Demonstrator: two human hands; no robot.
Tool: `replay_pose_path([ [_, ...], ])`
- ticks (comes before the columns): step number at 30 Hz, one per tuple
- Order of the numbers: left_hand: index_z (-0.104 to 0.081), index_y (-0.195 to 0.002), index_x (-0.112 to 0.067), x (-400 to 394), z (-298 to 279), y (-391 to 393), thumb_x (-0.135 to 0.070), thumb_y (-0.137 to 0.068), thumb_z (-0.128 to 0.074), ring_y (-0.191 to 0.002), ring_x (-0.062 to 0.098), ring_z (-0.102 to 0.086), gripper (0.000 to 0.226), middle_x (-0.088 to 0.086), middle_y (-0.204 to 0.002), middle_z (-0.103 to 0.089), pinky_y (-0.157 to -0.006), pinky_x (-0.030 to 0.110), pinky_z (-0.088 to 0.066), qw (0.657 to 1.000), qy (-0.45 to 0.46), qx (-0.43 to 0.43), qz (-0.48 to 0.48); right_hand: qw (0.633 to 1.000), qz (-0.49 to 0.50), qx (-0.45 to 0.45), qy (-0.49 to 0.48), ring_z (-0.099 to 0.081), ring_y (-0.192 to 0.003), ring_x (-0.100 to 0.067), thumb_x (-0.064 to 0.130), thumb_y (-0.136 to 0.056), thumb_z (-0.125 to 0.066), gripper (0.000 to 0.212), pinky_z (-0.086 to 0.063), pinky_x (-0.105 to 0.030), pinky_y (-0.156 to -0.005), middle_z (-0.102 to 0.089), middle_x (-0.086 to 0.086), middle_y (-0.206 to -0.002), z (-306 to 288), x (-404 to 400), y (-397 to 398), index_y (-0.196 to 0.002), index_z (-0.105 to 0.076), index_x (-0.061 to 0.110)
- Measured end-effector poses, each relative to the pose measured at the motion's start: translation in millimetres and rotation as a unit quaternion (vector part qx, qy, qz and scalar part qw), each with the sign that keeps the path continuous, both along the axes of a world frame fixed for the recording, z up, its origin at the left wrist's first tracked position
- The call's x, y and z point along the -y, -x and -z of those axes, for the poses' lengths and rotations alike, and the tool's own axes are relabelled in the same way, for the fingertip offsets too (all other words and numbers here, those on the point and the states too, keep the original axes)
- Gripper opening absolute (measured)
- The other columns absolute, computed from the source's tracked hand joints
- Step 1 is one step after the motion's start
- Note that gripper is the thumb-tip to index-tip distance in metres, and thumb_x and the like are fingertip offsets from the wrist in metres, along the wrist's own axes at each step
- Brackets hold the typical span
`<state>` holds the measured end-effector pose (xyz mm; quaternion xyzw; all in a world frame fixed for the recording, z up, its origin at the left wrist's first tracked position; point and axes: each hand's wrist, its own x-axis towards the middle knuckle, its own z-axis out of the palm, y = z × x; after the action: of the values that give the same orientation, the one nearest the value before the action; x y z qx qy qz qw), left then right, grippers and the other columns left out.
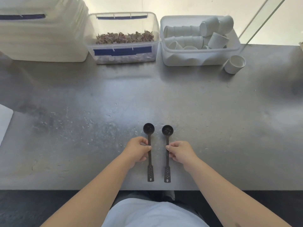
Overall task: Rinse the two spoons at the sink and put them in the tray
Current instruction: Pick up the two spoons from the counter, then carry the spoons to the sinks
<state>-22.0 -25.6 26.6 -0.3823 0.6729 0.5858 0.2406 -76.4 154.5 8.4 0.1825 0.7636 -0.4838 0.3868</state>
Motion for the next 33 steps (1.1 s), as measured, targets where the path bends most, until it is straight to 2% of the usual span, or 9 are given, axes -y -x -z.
replay_pose_path([
  [3,-0.062,-0.082,-0.017,3,-16,-11,-0.007,-0.083,-0.069,-0.071,0.019,-0.06,0.012,0.012,-0.089,-0.072,-0.053,0.025,-0.05,0.999,-0.025,-0.013,-0.027,0.999,0.012,0.001,0.037,-0.051,-0.049,-0.01,0.01,-0.091,-0.067,0.013,-0.041,-0.016,-0.043,-0.064,-0.005,-0.065,-20,-6,-4,-0.078,-0.07,0.009],
  [10,-0.07,-0.095,-0.017,-10,-45,-46,-0.01,-0.082,-0.073,-0.072,0.012,-0.067,0.015,0.004,-0.085,-0.074,-0.062,0.024,-0.053,0.996,-0.019,-0.052,-0.071,0.997,-0.019,-0.031,0.074,-0.051,-0.049,-0.008,0.011,-0.09,-0.069,0.011,-0.041,-0.016,-0.044,-0.066,-0.003,-0.065,-54,-21,-21,-0.082,-0.075,0.006],
  [14,-0.071,-0.087,-0.019,-25,-58,-71,-0.01,-0.081,-0.073,-0.069,0.01,-0.067,0.011,0.004,-0.082,-0.075,-0.058,0.02,-0.055,0.994,-0.002,-0.062,-0.094,0.995,-0.041,-0.039,0.083,-0.054,-0.054,-0.009,0.015,-0.088,-0.071,0.01,-0.043,-0.02,-0.049,-0.072,-0.003,-0.067,-67,-24,-37,-0.083,-0.077,0.009],
  [17,-0.073,-0.084,-0.019,-34,-64,-95,-0.011,-0.082,-0.073,-0.074,0.013,-0.07,0.009,0.003,-0.083,-0.076,-0.059,0.019,-0.055,0.991,0.009,-0.059,-0.117,0.993,-0.066,-0.042,0.094,-0.056,-0.052,-0.007,0.017,-0.087,-0.072,0.011,-0.044,-0.02,-0.049,-0.072,-0.002,-0.065,-76,-22,-52,-0.08,-0.078,0.011],
  [20,-0.076,-0.088,-0.016,-40,-68,-122,-0.013,-0.082,-0.073,-0.078,0.016,-0.072,0.007,0.005,-0.085,-0.077,-0.062,0.022,-0.056,0.986,0.009,-0.049,-0.156,0.987,-0.114,-0.039,0.105,-0.055,-0.049,-0.004,0.018,-0.088,-0.071,0.013,-0.045,-0.018,-0.048,-0.07,0.002,-0.061,-83,-13,-67,-0.079,-0.078,0.013],
  [25,-0.076,-0.082,-0.014,-41,-77,-180,-0.01,-0.081,-0.072,-0.059,0.01,-0.066,0.005,0.007,-0.074,-0.077,-0.05,0.019,-0.05,0.969,0.0,-0.045,-0.243,0.974,-0.194,-0.036,0.11,-0.062,-0.054,-0.005,0.02,-0.088,-0.072,0.013,-0.048,-0.017,-0.052,-0.071,0.005,-0.059,-89,15,-100,-0.077,-0.079,0.014],
  [28,-0.074,-0.082,-0.007,-33,-82,-222,-0.007,-0.081,-0.068,-0.06,0.013,-0.063,0.006,0.011,-0.075,-0.075,-0.049,0.02,-0.046,0.957,-0.013,-0.07,-0.282,0.964,-0.228,-0.002,0.134,-0.064,-0.059,-0.012,0.014,-0.087,-0.072,0.015,-0.056,-0.024,-0.06,-0.069,-0.001,-0.061,-95,36,-129,-0.074,-0.078,0.01],
  [30,-0.074,-0.085,-0.008,-28,-87,-252,-0.007,-0.082,-0.068,-0.059,0.012,-0.064,0.006,0.008,-0.073,-0.074,-0.05,0.02,-0.047,0.945,-0.003,-0.077,-0.319,0.953,-0.277,-0.005,0.12,-0.06,-0.064,-0.017,0.016,-0.087,-0.073,0.014,-0.053,-0.027,-0.062,-0.066,-0.002,-0.061,-102,50,-151,-0.074,-0.078,0.011],
  [33,-0.073,-0.089,-0.012,-18,-93,-299,-0.011,-0.083,-0.068,-0.06,0.009,-0.066,0.007,0.003,-0.073,-0.076,-0.055,0.022,-0.05,0.928,0.005,-0.091,-0.362,0.933,-0.343,-0.006,0.108,-0.053,-0.063,-0.02,0.016,-0.089,-0.072,0.014,-0.046,-0.024,-0.056,-0.059,-0.003,-0.06,-117,73,-187,-0.076,-0.075,0.014],
])
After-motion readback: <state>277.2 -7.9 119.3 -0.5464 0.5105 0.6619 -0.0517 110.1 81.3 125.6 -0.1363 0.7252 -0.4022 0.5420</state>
